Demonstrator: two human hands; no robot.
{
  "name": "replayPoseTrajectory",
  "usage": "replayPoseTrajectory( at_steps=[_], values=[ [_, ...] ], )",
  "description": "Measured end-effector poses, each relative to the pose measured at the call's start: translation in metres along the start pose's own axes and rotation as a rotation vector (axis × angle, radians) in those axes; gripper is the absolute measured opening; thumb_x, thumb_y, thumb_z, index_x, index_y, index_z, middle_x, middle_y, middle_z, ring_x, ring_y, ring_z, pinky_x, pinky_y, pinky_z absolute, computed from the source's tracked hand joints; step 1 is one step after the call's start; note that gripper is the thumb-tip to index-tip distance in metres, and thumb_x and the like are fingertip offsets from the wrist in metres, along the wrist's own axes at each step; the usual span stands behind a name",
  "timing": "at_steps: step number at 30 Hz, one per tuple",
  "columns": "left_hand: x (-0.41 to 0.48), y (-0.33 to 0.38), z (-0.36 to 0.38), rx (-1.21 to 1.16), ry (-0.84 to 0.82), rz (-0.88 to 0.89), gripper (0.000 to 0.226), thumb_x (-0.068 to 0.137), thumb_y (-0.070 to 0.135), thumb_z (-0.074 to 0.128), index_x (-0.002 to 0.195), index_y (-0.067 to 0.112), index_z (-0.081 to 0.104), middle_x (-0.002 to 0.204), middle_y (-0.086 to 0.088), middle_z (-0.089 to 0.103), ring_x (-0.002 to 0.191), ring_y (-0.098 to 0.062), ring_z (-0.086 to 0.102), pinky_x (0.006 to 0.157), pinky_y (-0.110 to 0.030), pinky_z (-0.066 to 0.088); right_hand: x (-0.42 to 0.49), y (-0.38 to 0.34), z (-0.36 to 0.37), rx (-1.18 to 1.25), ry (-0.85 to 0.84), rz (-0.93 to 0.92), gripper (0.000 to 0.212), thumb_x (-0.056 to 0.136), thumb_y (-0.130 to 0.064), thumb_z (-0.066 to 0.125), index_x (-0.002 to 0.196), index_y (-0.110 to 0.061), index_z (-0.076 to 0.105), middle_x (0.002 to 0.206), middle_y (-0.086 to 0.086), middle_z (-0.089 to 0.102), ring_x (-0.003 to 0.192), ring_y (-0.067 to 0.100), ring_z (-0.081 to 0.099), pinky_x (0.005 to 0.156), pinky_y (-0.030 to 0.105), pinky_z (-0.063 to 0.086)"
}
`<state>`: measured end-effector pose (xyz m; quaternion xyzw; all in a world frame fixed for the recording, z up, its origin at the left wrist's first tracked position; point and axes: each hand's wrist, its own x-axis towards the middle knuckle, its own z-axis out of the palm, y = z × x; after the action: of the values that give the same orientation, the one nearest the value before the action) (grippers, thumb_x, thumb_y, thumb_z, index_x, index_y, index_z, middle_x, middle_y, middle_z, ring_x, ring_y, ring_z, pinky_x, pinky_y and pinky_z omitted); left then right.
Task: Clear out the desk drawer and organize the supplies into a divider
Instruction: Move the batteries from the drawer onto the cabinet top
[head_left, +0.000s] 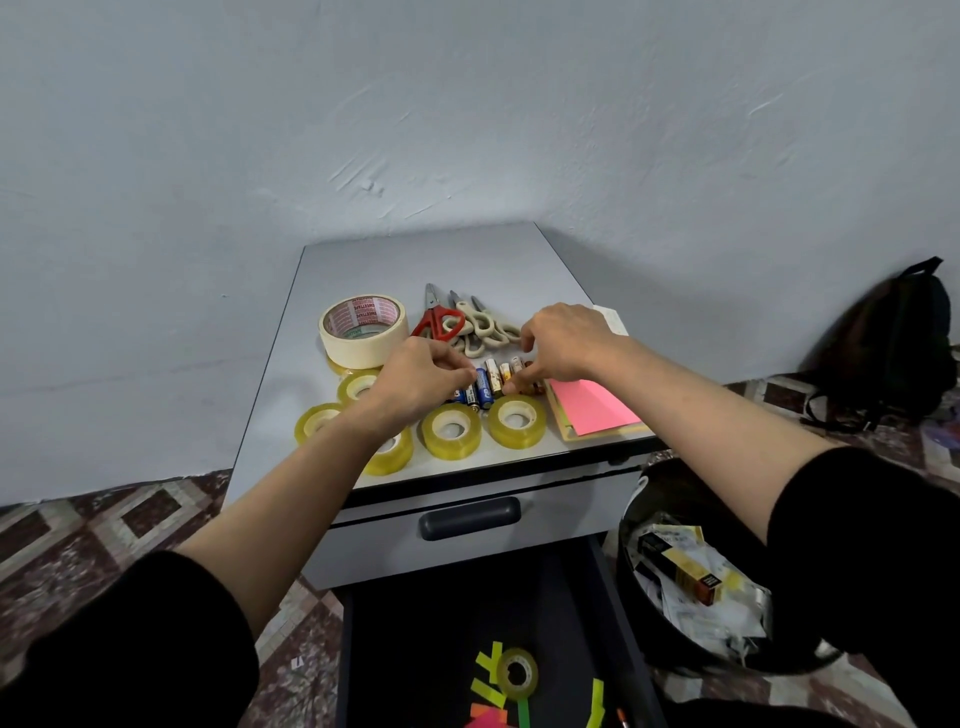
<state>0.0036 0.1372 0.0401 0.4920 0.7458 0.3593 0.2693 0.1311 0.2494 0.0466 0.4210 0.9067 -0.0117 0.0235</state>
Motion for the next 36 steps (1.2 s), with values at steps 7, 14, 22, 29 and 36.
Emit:
replayPoseTrajectory(
  at_steps=[7, 14, 22, 29, 36],
  values=[
    [0.001, 0.000, 0.001, 0.019, -0.002, 0.009, 0.010, 0.086, 0.019, 0.066, 0.077, 0.019, 0.062, 0.075, 0.004, 0.060, 0.069, -0.004, 0.053, 0.057, -0.014, 0.040, 0.002, 0.000, 0.002, 0.009, 0.013, 0.009, 0.072, 0.065, -0.068, 0.066, 0.111, -0.013, 0.063, 0.113, 0.008, 0.062, 0.104, 0.026, 0.056, 0.074, 0.030, 0.040],
    [-0.013, -0.002, 0.001, -0.025, 0.028, 0.011, 0.005, 0.088, 0.018, 0.064, 0.085, 0.014, 0.065, 0.075, 0.004, 0.061, 0.070, -0.006, 0.055, 0.058, -0.011, 0.045, -0.016, -0.005, -0.004, 0.214, 0.157, 0.021, 0.038, 0.076, -0.041, 0.074, 0.100, -0.012, 0.068, 0.103, 0.006, 0.065, 0.097, 0.024, 0.059, 0.070, 0.027, 0.041],
    [-0.076, -0.015, 0.004, -0.111, 0.038, 0.088, 0.016, 0.086, 0.015, 0.065, 0.071, 0.015, 0.062, 0.063, 0.002, 0.058, 0.054, -0.002, 0.050, 0.057, -0.014, 0.042, -0.086, -0.041, 0.001, 0.536, 0.270, -0.101, 0.006, 0.080, -0.007, 0.065, 0.081, -0.009, 0.070, 0.084, 0.004, 0.069, 0.083, 0.018, 0.061, 0.075, 0.027, 0.047],
    [-0.154, -0.093, 0.042, -0.127, -0.096, -0.040, 0.023, 0.089, 0.016, 0.062, 0.066, 0.017, 0.063, 0.062, -0.001, 0.058, 0.043, 0.003, 0.047, 0.046, -0.006, 0.034, -0.162, -0.069, 0.081, 0.770, 0.081, -0.136, 0.011, 0.078, -0.002, 0.067, 0.071, -0.010, 0.067, 0.059, -0.011, 0.055, 0.057, 0.000, 0.050, 0.055, 0.006, 0.037],
    [-0.195, -0.185, 0.083, -0.063, -0.197, -0.296, 0.021, 0.089, 0.016, 0.061, 0.069, 0.019, 0.065, 0.065, 0.002, 0.063, 0.050, 0.000, 0.054, 0.049, -0.008, 0.041, -0.196, -0.068, 0.184, 0.706, -0.239, -0.029, 0.022, 0.079, -0.001, 0.065, 0.066, -0.019, 0.064, 0.064, -0.008, 0.060, 0.062, 0.002, 0.054, 0.066, 0.020, 0.044]
  ],
)
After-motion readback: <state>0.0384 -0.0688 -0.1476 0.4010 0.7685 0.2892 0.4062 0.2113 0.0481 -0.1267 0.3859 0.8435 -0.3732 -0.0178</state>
